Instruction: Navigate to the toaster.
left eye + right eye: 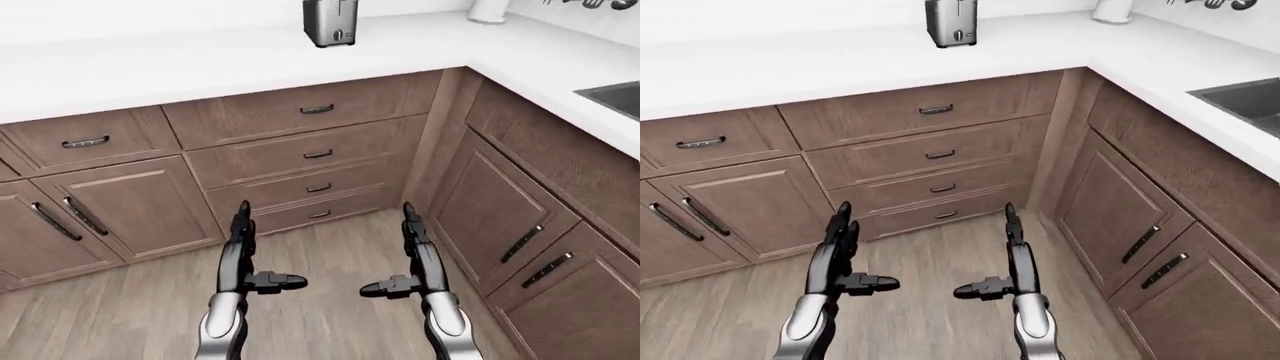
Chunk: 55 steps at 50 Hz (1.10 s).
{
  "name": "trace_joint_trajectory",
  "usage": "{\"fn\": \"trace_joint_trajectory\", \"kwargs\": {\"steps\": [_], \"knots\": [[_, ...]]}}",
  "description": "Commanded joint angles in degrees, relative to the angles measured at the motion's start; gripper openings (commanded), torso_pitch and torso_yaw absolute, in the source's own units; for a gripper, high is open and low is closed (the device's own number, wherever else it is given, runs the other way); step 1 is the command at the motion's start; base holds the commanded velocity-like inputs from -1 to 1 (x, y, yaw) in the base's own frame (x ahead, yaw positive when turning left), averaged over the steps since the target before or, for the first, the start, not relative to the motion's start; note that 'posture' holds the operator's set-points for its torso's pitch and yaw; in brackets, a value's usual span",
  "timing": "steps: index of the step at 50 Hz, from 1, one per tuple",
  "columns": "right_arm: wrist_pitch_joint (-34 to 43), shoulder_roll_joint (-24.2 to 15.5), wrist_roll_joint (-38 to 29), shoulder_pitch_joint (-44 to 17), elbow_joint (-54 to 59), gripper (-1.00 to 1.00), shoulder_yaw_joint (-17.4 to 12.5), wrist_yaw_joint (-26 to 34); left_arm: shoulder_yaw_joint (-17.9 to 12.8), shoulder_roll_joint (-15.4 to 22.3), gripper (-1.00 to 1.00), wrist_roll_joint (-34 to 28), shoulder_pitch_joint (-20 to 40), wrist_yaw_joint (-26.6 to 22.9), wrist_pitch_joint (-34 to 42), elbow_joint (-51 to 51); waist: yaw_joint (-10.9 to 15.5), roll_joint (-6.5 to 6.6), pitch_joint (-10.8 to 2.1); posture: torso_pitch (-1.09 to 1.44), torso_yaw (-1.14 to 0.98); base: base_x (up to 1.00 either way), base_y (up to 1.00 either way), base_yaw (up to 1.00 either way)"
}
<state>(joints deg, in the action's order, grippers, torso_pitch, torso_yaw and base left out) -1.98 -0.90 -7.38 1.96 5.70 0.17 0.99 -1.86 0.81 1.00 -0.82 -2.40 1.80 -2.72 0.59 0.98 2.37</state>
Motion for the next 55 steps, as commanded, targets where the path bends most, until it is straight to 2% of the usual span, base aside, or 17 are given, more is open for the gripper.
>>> {"fn": "trace_joint_trajectory", "kwargs": {"steps": [1,6,7,10,14,19,21,30,33,34,38,42,44,46,47,48,55], "knots": [[-1.59,0.18,0.03,-0.87,-3.05,1.00,0.49,0.21,-0.35,0.28,1.00,0.08,0.97,0.24,-1.90,2.44,0.14,-0.02,-0.78,0.00,0.00,0.00,-0.28,0.00],[-2.12,0.17,0.05,-1.12,-2.29,1.00,0.40,0.13,-0.35,0.28,1.00,0.08,0.97,0.24,-1.90,2.44,0.26,4.35,-1.07,0.00,0.00,0.00,-0.28,0.00],[-2.21,0.17,0.04,-1.21,-2.13,1.00,0.38,0.09,-0.35,0.28,1.00,0.08,0.97,0.24,-1.90,2.44,0.93,2.03,-0.78,0.00,0.00,0.00,-0.27,0.00],[-1.80,0.23,0.05,-1.16,-2.56,1.00,0.41,0.08,-0.35,0.28,1.00,0.08,0.97,0.24,-1.90,2.44,0.54,2.87,-1.71,0.00,0.00,0.00,-0.29,0.00],[-1.78,0.22,0.16,-1.30,-2.43,1.00,0.34,0.06,-0.35,0.28,1.00,0.08,0.97,0.24,-1.90,2.44,0.53,0.78,-1.48,0.00,0.00,0.00,-0.28,0.00],[-1.66,0.22,0.24,-1.29,-2.51,1.00,0.30,0.05,-0.35,0.28,1.00,0.08,0.97,0.24,-1.90,2.44,0.53,-5.50,-2.93,0.00,0.00,0.00,-0.28,0.00],[-1.76,0.18,0.23,-1.31,-2.38,1.00,0.32,0.07,-0.35,0.28,1.00,0.08,0.97,0.24,-1.90,2.44,-0.02,-4.07,-1.56,0.00,0.00,0.00,-0.28,0.00],[-1.82,0.17,0.05,-1.24,-2.43,1.00,0.44,0.12,-0.35,0.28,1.00,0.08,0.97,0.24,-1.90,2.44,0.18,1.03,-0.72,0.00,0.00,0.00,-0.28,0.00],[-1.72,0.16,0.04,-1.17,-2.61,1.00,0.44,0.16,-0.35,0.28,1.00,0.08,0.97,0.24,-1.90,2.44,0.33,4.89,-1.65,0.00,0.00,0.00,-0.28,0.00],[-1.84,0.15,0.04,-1.23,-2.43,1.00,0.43,0.15,-0.35,0.28,1.00,0.08,0.97,0.24,-1.90,2.44,1.01,2.03,-0.93,0.00,0.00,0.00,-0.30,0.00],[-1.80,0.17,0.00,-1.16,-2.53,1.00,0.46,0.16,-0.35,0.28,1.00,0.08,0.97,0.24,-1.90,2.44,0.53,2.69,-1.95,0.00,0.00,0.00,-0.28,0.00],[-2.55,0.13,0.03,-1.53,-1.46,1.00,0.35,0.07,-0.35,0.28,1.00,0.08,0.97,0.24,-1.90,2.44,0.63,0.04,-1.30,0.00,0.00,0.00,-0.28,0.00],[-2.55,0.14,0.08,-1.53,-1.43,1.00,0.30,0.08,-0.35,0.28,1.00,0.08,0.97,0.24,-1.90,2.44,0.57,-2.34,-1.50,0.00,0.00,0.00,-0.28,0.00],[-2.55,0.16,0.11,-1.62,-1.32,1.00,0.28,0.05,-0.35,0.28,1.00,0.08,0.97,0.24,-1.90,2.44,-0.10,-7.21,-2.80,0.00,0.00,0.00,-0.28,0.00],[-2.65,0.14,0.12,-1.74,-1.08,1.00,0.25,0.03,-0.35,0.28,1.00,0.08,0.97,0.24,-1.90,2.44,-0.39,-3.32,-1.74,0.00,0.00,0.00,-0.28,0.00],[-2.60,0.15,0.12,-1.73,-1.14,1.00,0.25,0.03,-0.35,0.28,1.00,0.08,0.97,0.24,-1.90,2.44,-0.24,-4.23,-1.76,0.00,0.00,0.00,-0.29,0.00],[-1.78,0.22,0.19,-1.19,-2.49,1.00,0.35,0.08,-0.35,0.28,1.00,0.08,0.97,0.24,-1.90,2.44,-0.01,-0.44,-0.76,0.00,0.00,0.00,-0.28,0.00]]}}
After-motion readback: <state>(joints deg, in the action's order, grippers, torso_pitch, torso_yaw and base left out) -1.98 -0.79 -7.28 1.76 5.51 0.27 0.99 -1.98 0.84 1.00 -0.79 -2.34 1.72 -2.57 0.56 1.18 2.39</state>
